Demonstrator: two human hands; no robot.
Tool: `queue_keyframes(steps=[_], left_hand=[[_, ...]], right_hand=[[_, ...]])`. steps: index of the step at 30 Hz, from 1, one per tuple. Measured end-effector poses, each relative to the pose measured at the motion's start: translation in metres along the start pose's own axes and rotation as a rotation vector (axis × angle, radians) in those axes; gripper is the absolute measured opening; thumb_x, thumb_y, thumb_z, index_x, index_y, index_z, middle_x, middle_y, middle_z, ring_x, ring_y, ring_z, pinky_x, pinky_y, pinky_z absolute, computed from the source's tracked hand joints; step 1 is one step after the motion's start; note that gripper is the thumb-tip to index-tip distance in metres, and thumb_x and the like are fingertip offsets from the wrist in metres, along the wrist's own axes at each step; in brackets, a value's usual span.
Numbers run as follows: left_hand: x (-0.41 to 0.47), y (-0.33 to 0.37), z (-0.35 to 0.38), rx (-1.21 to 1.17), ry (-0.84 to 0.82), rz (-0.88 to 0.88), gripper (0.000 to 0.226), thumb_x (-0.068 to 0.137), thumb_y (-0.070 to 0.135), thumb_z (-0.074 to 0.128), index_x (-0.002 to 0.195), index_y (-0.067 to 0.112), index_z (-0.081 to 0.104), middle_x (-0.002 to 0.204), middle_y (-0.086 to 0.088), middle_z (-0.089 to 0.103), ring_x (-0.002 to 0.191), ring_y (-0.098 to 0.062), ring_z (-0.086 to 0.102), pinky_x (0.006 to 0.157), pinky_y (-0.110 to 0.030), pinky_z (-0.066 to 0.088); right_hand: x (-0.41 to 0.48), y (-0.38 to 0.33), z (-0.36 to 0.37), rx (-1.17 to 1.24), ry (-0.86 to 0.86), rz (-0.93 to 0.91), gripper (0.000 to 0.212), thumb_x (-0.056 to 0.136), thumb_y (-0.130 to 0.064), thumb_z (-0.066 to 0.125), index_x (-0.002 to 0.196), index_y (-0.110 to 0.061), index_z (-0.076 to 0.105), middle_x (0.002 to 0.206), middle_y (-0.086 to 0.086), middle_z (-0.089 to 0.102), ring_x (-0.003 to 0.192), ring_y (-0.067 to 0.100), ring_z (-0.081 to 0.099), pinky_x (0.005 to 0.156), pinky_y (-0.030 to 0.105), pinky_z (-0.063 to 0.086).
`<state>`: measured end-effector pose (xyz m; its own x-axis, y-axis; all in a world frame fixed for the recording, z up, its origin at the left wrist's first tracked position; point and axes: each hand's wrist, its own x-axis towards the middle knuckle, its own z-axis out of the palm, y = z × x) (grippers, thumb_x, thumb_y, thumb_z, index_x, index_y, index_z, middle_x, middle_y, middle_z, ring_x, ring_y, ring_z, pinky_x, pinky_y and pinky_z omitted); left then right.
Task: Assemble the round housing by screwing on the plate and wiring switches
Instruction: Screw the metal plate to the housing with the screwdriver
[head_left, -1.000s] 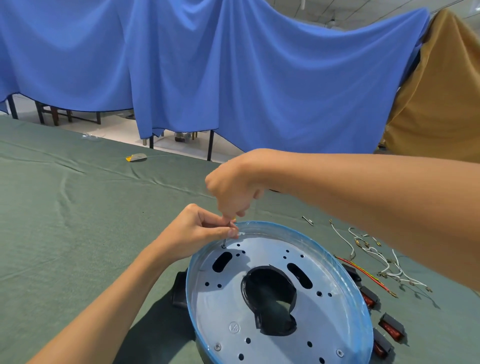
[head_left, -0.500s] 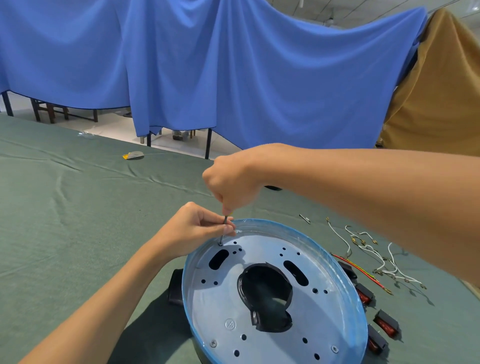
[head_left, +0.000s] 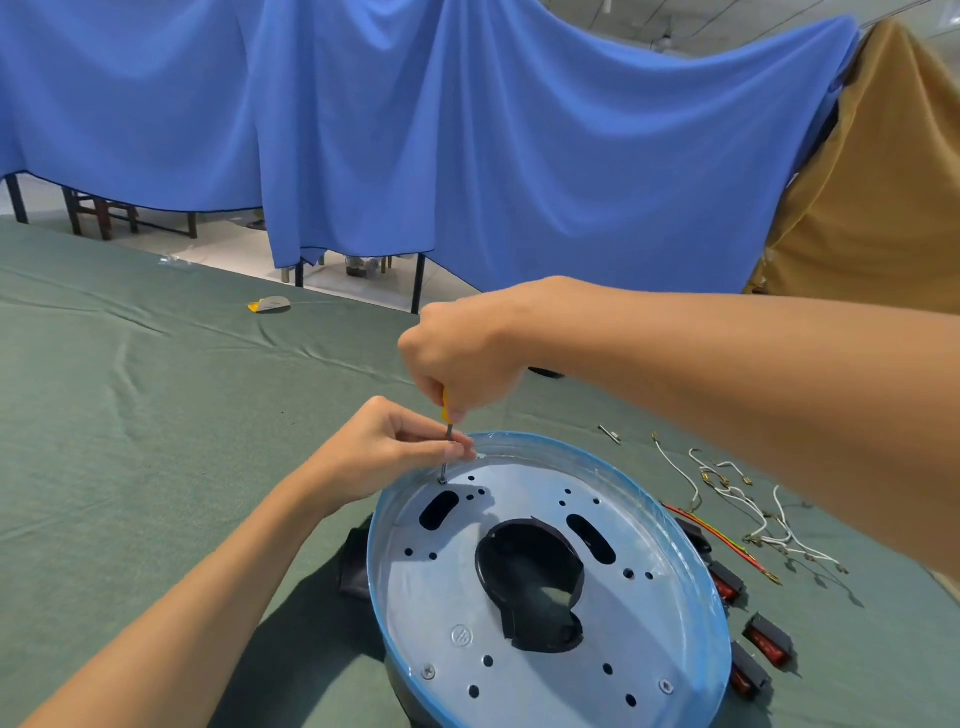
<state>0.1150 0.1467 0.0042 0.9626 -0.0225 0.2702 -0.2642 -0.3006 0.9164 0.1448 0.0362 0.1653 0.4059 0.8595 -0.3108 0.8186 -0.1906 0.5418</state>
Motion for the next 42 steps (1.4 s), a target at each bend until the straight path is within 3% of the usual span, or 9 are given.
queue_keyframes(steps=[6,11,15,19,24,29,34,37,42], left_hand=[[-0.004,-0.017,0.005,-0.575,0.147,-0.2,0.029,0.084,0.023,0.065,0.106,0.008,0.078,0.113,-0.015,0.073,0.101,-0.025,0.072,0.083,-0.033,0.058],[-0.007,-0.015,0.016,-0.344,0.061,-0.285,0.04,0.088,0.049,0.061,0.071,0.017,0.079,0.068,-0.004,0.073,0.058,-0.014,0.068,0.054,-0.018,0.05],[-0.004,-0.02,0.015,-0.262,0.118,-0.306,0.042,0.086,0.051,0.064,0.059,0.019,0.072,0.06,-0.001,0.068,0.053,-0.011,0.063,0.051,-0.016,0.047],[-0.001,-0.022,0.017,-0.217,0.146,-0.302,0.045,0.091,0.046,0.06,0.055,0.021,0.071,0.055,0.002,0.066,0.049,-0.007,0.06,0.049,-0.013,0.044],[0.001,-0.022,0.018,-0.217,0.157,-0.313,0.044,0.096,0.039,0.057,0.062,0.018,0.075,0.06,-0.001,0.069,0.051,-0.008,0.063,0.049,-0.013,0.046],[0.003,-0.028,0.018,-0.219,0.174,-0.352,0.048,0.096,0.043,0.057,0.099,-0.004,0.068,0.059,0.005,0.068,0.051,-0.005,0.062,0.048,-0.015,0.048],[0.002,-0.025,0.019,-0.2,0.165,-0.336,0.042,0.096,0.042,0.056,0.091,0.001,0.065,0.054,0.007,0.063,0.046,-0.003,0.058,0.047,-0.015,0.046],[0.001,-0.023,0.019,-0.201,0.156,-0.335,0.04,0.097,0.042,0.055,0.086,0.005,0.062,0.051,0.01,0.062,0.044,-0.002,0.057,0.046,-0.014,0.045],[-0.001,-0.027,0.018,-0.226,0.146,-0.318,0.041,0.097,0.043,0.055,0.083,0.006,0.062,0.053,0.009,0.063,0.046,-0.003,0.058,0.048,-0.015,0.046]], right_hand=[[0.017,-0.004,-0.004,0.251,-0.235,0.216,0.022,0.093,-0.018,0.049,0.088,-0.013,0.069,0.067,-0.006,0.068,0.055,0.013,0.055,0.039,0.014,0.04],[0.01,0.001,0.001,0.361,-0.296,0.228,0.024,0.094,-0.026,0.056,0.079,-0.007,0.059,0.071,0.006,0.062,0.05,0.021,0.044,0.045,0.021,0.037],[-0.001,0.0,0.007,0.165,-0.057,0.072,0.011,0.088,-0.023,0.066,0.084,-0.014,0.062,0.071,-0.003,0.059,0.062,0.015,0.053,0.043,0.019,0.036],[0.003,-0.003,0.011,0.245,0.007,0.124,0.03,0.09,-0.018,0.054,0.06,-0.014,0.056,0.057,-0.005,0.063,0.069,0.018,0.062,0.054,0.022,0.048],[0.01,0.0,0.011,0.38,-0.138,0.268,0.032,0.09,-0.01,0.042,0.061,-0.008,0.055,0.057,0.002,0.061,0.038,0.016,0.043,0.04,0.018,0.035],[0.006,-0.002,0.009,0.233,-0.102,0.136,0.029,0.091,-0.021,0.059,0.062,-0.017,0.054,0.06,-0.004,0.063,0.068,0.019,0.061,0.054,0.024,0.042],[-0.002,-0.001,0.006,0.146,-0.025,-0.004,0.015,0.086,-0.029,0.069,0.098,-0.021,0.074,0.066,-0.019,0.055,0.067,0.004,0.052,0.039,0.009,0.035],[0.006,-0.003,0.009,0.202,-0.044,0.073,0.021,0.089,-0.027,0.064,0.071,-0.017,0.065,0.063,-0.007,0.064,0.078,0.017,0.064,0.05,0.021,0.041],[0.014,0.002,0.01,0.453,-0.248,0.31,0.027,0.096,-0.017,0.045,0.077,-0.005,0.06,0.06,0.001,0.065,0.036,0.016,0.038,0.038,0.015,0.029]])
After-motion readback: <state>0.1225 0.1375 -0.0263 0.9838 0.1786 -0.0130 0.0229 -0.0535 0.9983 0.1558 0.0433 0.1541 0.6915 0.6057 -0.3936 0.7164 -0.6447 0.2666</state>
